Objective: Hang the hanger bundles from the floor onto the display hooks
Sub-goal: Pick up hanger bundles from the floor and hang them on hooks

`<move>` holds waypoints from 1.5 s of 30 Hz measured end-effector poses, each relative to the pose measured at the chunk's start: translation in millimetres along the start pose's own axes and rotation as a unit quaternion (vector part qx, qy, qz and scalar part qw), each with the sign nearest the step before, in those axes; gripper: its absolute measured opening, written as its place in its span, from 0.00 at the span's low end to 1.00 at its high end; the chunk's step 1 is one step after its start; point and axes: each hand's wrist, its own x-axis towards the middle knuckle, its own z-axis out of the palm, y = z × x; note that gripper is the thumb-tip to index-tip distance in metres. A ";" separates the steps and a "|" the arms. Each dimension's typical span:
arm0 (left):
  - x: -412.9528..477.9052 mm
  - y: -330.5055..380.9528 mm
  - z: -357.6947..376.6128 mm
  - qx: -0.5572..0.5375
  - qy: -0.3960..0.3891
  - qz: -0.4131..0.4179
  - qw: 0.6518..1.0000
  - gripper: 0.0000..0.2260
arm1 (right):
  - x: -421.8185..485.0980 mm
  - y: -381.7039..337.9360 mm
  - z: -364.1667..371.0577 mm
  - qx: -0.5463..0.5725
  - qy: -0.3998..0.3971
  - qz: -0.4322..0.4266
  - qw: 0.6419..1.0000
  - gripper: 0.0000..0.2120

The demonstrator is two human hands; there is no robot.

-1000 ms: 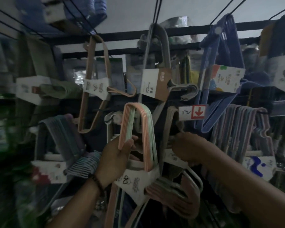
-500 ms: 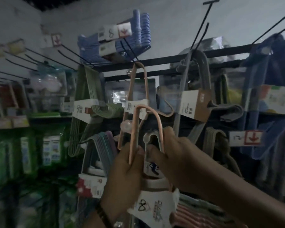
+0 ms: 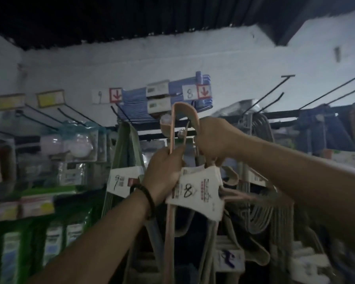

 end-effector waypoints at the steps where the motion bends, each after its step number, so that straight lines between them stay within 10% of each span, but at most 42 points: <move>1: 9.6 2.4 -1.6 0.011 -0.019 0.004 1.000 0.21 | 10.7 -3.6 -3.5 -0.018 -0.016 0.012 1.000 0.12; 6: 23.4 6.0 -6.0 0.086 -0.072 0.089 0.990 0.10 | 43.6 -2.1 -1.2 0.035 -0.043 0.090 0.994 0.18; 11: 15.1 -14.9 -6.8 0.210 -0.095 0.266 0.936 0.32 | 55.4 9.9 1.4 -0.020 0.030 0.086 0.996 0.10; 21: 45.1 -31.6 11.7 0.294 -0.104 0.287 0.906 0.39 | 56.8 36.7 13.5 -0.053 0.224 -0.008 0.973 0.14; 32: 75.9 -58.6 21.5 0.416 -0.150 0.207 0.873 0.45 | 113.0 76.5 83.3 -0.002 0.120 0.037 0.992 0.11; 38: 85.5 -83.3 39.5 0.592 -0.108 0.175 0.779 0.41 | 121.5 100.7 94.3 -0.002 -0.073 0.061 0.995 0.05; 45: 84.4 -91.2 46.7 0.587 -0.101 0.142 0.791 0.39 | 129.0 113.2 94.7 0.142 -0.115 0.052 0.982 0.30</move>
